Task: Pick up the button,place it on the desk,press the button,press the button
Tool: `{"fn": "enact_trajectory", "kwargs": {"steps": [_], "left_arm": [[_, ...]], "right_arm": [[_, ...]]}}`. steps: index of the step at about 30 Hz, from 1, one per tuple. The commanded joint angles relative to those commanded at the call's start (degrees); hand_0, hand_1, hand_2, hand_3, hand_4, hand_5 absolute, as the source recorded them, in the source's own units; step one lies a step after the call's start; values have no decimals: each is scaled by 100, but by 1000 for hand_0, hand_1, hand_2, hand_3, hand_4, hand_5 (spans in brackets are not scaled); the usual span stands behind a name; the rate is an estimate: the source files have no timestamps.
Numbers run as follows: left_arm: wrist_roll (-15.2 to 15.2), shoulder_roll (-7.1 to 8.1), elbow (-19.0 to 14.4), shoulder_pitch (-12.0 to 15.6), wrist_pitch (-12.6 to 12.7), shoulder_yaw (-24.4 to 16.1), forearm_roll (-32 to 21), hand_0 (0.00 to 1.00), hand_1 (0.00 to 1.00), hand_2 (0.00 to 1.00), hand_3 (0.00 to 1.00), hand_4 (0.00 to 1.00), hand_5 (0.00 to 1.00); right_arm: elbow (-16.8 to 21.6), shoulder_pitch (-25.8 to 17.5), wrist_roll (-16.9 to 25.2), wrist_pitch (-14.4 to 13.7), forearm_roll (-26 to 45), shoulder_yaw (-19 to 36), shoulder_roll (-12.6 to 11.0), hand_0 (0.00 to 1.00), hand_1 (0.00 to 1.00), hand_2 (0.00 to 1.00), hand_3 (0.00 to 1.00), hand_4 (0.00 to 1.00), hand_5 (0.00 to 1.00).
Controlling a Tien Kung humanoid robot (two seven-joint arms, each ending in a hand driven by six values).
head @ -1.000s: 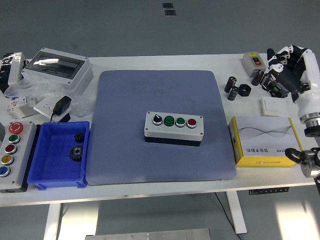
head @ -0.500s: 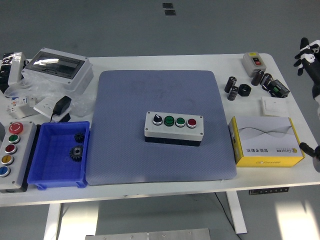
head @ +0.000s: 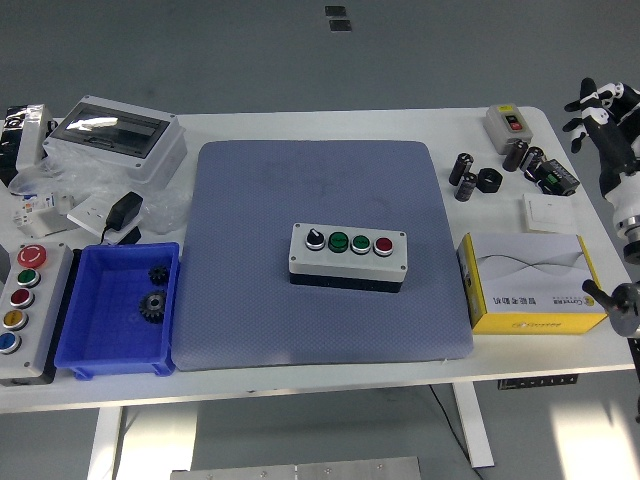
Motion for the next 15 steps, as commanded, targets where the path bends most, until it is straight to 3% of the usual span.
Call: {"fn": "enact_trajectory", "kwargs": {"steps": [3,4,9,10,15], "left_arm": [[-24,34,0,-30,-7,33,-7,625,596,522,586,630,189],[-22,42,0,-30,-8,36,-3,625,598,525,587,629,194],[14,55,0,6,-8,4,43,625,598,525,587,629,194],[20,55,0,12,-7,-4,50,626,597,525,587,629,200],[39,40,0,43,-6,-28,70,626,597,525,587,629,200]], "right_arm": [[-26,2,-7,12,13,-34,-19,189,363,467,480,560,208],[-29,-3,-8,15,16,-35,-24,298,474,592,563,569,208],[-33,-39,-16,37,23,-16,-31,298,474,592,563,569,208],[-33,-44,-17,40,24,-14,-31,477,574,627,611,574,214],[-33,-61,-33,62,14,-7,-12,477,574,627,611,574,214]]}}
